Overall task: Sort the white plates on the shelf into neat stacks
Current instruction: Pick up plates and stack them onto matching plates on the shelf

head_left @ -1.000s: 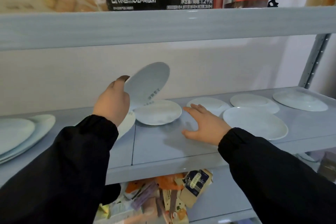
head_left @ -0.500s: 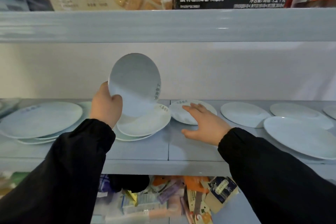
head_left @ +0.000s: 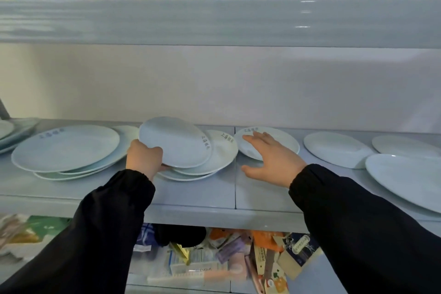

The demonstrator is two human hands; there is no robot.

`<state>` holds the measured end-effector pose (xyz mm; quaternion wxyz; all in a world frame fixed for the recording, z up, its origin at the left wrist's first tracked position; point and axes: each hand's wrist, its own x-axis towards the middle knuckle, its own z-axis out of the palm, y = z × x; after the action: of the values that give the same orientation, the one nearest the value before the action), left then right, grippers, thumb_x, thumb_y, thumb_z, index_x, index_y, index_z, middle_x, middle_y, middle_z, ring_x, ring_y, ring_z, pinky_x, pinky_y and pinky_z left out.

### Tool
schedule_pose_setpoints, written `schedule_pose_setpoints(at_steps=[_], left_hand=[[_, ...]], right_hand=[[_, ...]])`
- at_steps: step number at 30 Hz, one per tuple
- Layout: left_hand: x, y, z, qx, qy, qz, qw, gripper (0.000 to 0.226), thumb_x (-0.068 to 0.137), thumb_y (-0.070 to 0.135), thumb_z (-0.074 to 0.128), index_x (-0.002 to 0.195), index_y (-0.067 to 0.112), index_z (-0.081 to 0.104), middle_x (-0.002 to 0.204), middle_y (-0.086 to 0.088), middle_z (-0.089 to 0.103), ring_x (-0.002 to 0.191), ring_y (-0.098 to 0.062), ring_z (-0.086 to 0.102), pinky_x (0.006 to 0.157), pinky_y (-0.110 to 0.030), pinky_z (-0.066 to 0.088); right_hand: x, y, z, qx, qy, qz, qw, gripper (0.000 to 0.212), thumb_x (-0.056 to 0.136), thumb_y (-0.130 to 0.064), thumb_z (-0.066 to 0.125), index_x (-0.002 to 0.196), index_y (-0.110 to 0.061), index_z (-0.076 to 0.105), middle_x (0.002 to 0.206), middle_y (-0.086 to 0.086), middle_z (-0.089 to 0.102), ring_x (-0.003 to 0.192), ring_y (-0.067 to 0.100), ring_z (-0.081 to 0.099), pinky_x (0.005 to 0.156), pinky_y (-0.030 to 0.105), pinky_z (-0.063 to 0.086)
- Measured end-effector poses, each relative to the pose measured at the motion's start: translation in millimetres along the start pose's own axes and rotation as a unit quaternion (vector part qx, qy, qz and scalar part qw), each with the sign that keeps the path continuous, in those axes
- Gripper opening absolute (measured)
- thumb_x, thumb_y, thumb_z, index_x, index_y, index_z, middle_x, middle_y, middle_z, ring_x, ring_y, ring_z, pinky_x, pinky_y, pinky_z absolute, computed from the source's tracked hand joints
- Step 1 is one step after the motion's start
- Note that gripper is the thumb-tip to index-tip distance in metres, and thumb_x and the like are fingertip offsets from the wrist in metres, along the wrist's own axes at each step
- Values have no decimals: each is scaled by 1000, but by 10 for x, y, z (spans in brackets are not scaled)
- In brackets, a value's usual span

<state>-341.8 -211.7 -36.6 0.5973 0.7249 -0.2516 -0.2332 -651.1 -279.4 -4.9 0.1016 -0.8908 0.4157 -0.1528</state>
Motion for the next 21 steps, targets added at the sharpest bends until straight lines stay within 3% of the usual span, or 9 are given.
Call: schedule_pose_setpoints(at_steps=[2, 4, 6, 8, 13, 21], left_hand=[[199, -144, -6, 67, 18, -2, 998, 65, 50, 21, 55, 112, 1, 51, 112, -19, 62, 91, -39, 66, 75, -45, 60], [30, -51, -33, 136, 24, 1, 990, 57, 62, 19, 53, 114, -4, 49, 116, -25, 58, 92, -41, 64, 75, -41, 56], [-171, 42, -45, 183, 23, 15, 983, 53, 74, 15, 56, 122, -5, 42, 125, -21, 48, 96, -34, 56, 84, -41, 51], [-208, 30, -24, 220, 19, 20, 975, 56, 84, 11, 56, 133, -3, 34, 131, -19, 36, 94, -31, 47, 84, -37, 43], [-184, -38, -19, 232, -3, 81, 969, 73, 87, 13, 55, 151, 8, 21, 147, -13, 22, 116, -34, 48, 88, -33, 41], [-232, -88, -49, 246, -12, 110, 963, 70, 92, 21, 52, 154, 10, 23, 155, -9, 17, 136, -32, 33, 103, -38, 36]], right_hand=[[3, 4, 13, 1, -3, 4, 1000, 83, 87, -55, 60, 155, -36, 18, 165, -6, 10, 152, 12, 2, 119, 31, 15], [4, -1, 24, 1, -2, 6, 1000, 83, 87, -55, 60, 155, -36, 19, 165, -6, 10, 152, 12, 2, 118, 30, 15], [7, -21, 30, -1, -2, 4, 1000, 82, 87, -55, 60, 155, -36, 19, 165, -5, 10, 152, 12, 2, 118, 30, 15], [11, -42, 37, -5, -3, 1, 1000, 82, 88, -55, 60, 155, -36, 19, 165, -5, 10, 152, 13, 3, 118, 30, 16], [26, -81, 33, -8, 2, -4, 1000, 82, 87, -56, 59, 155, -36, 19, 165, -3, 11, 152, 13, 5, 118, 31, 18], [-3, -78, 13, -9, 1, -5, 1000, 82, 87, -56, 60, 155, -36, 19, 165, -4, 10, 152, 13, 4, 118, 32, 19]])
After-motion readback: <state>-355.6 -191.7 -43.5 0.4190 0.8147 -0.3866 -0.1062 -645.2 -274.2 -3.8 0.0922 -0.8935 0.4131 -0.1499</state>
